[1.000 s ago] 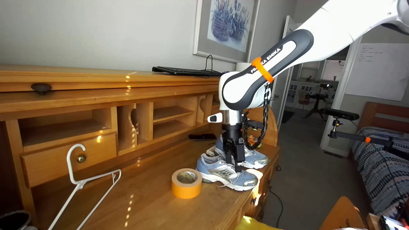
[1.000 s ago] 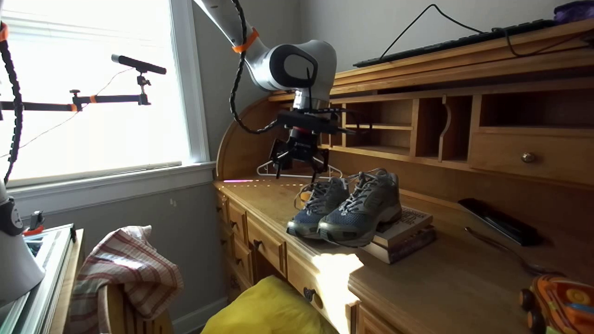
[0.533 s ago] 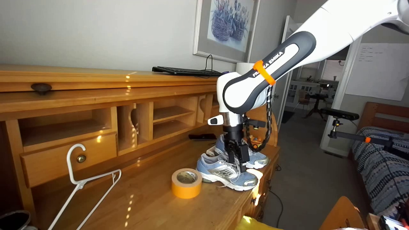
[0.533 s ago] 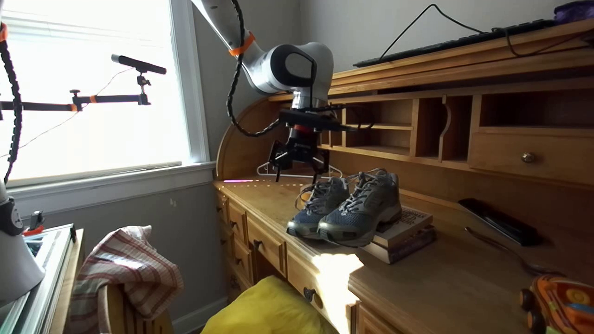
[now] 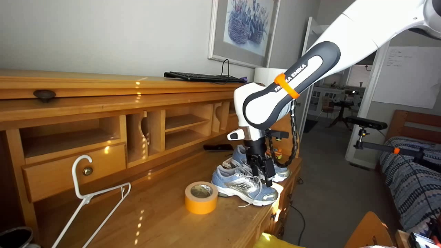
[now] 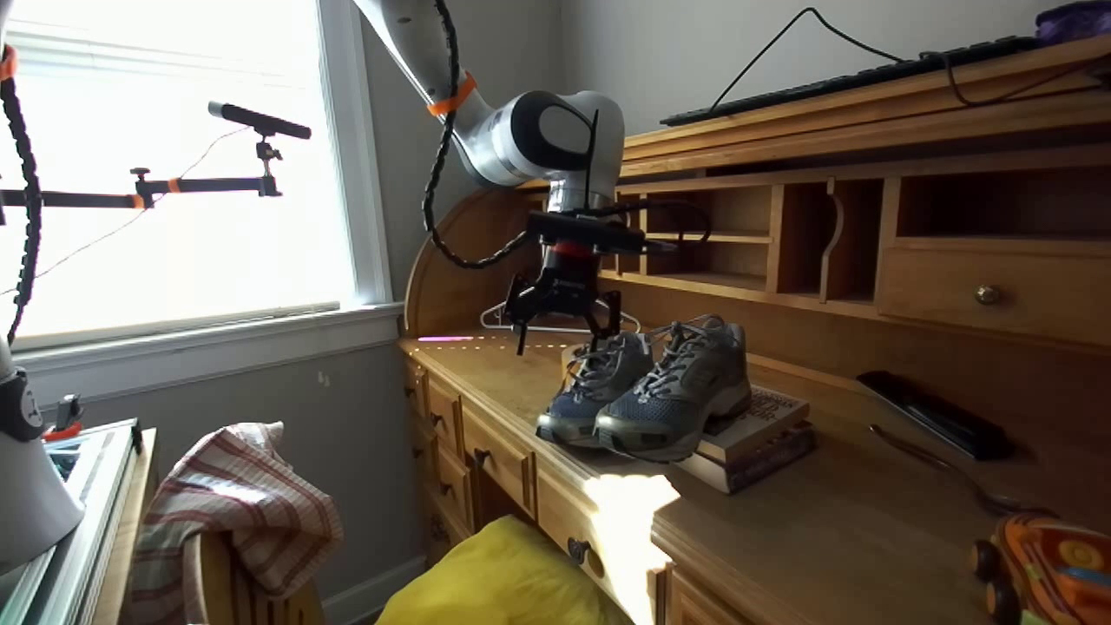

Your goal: Untie the laces of the shoe on the left

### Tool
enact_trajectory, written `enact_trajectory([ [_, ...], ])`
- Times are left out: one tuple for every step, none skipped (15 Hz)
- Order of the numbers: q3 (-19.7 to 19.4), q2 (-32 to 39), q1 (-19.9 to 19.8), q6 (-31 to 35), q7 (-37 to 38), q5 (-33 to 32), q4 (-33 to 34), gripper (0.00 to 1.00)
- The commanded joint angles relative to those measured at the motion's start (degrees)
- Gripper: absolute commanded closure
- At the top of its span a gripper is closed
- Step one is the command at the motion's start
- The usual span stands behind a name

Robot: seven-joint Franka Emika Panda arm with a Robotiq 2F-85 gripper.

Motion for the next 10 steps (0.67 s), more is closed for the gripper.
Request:
enact_trajectory([
  [-0.8, -1.0, 0.6, -3.1, 0.6, -2.5, -0.7, 0.0],
  [-0.8, -1.3, 0.5, -4.1, 0.1, -2.8, -0.8, 0.0],
  [-0.9, -1.7, 0.5, -5.0, 0.0, -3.3, -1.0, 0.0],
  [-0.8, -2.3, 0.4, -6.0, -0.5, -3.5, -1.2, 0.0],
  [-0.7, -2.7, 0.3, -6.9, -1.0, -3.7, -1.4, 0.0],
  [-0.4, -3.3, 0.1, -7.9, -1.9, -3.3, -1.5, 0.0],
  [-0.3, -3.8, 0.0, -9.0, -2.8, -3.2, -1.7, 0.0],
  [-0.2, -4.3, 0.0, -9.9, -3.7, -3.0, -1.9, 0.0],
  [-0.2, -4.8, 0.1, -11.0, -4.5, -3.2, -2.1, 0.0],
  [-0.1, -5.4, 0.1, -11.9, -5.5, -3.1, -2.3, 0.0],
])
